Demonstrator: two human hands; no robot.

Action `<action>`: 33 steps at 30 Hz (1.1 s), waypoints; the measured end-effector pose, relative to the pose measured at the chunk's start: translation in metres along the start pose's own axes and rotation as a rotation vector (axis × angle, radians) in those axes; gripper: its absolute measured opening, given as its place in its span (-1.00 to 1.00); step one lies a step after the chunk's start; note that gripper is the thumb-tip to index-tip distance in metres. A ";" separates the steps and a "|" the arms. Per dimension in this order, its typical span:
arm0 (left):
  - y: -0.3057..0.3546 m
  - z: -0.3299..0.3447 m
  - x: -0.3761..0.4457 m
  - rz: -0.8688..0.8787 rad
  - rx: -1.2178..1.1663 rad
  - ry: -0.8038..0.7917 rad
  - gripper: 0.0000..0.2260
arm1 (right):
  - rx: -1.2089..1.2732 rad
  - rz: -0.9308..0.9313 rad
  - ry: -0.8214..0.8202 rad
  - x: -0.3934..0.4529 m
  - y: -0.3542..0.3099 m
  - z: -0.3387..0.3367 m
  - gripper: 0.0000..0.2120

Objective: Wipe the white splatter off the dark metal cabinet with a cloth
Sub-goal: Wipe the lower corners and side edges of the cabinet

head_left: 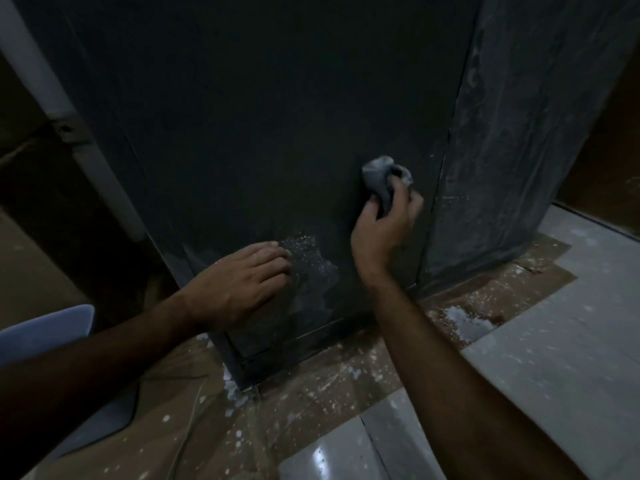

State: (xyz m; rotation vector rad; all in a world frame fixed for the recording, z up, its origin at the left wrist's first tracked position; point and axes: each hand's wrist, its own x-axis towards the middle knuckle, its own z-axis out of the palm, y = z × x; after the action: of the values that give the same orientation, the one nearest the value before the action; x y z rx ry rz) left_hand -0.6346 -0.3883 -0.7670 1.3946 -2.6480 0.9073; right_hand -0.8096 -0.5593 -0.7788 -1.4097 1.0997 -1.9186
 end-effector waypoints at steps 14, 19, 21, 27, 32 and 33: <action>-0.017 -0.001 -0.038 0.011 0.156 -0.121 -0.58 | -0.084 -0.181 -0.256 -0.062 -0.004 0.002 -0.58; -0.012 -0.021 -0.075 -0.155 0.243 0.104 -0.61 | -0.250 -0.139 -0.539 -0.101 0.062 -0.037 -0.53; -0.009 -0.023 -0.080 -0.179 0.295 0.117 -0.58 | -0.191 0.061 -0.302 -0.083 0.063 -0.032 -0.60; -0.025 -0.026 -0.082 -0.150 0.384 -0.025 -0.51 | -0.127 -0.202 -0.436 -0.115 0.018 -0.001 -0.59; -0.025 -0.025 -0.082 -0.195 0.429 0.013 -0.41 | -0.132 0.093 -0.395 -0.114 0.061 -0.032 -0.59; -0.026 -0.023 -0.082 -0.195 0.440 0.017 -0.39 | -0.113 0.163 -0.266 -0.103 0.056 -0.026 -0.59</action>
State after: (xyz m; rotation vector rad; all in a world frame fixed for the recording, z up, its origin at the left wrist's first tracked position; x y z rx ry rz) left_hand -0.5710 -0.3261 -0.7575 1.6739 -2.3322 1.5280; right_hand -0.8032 -0.5013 -0.8832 -1.5333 1.1679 -1.5264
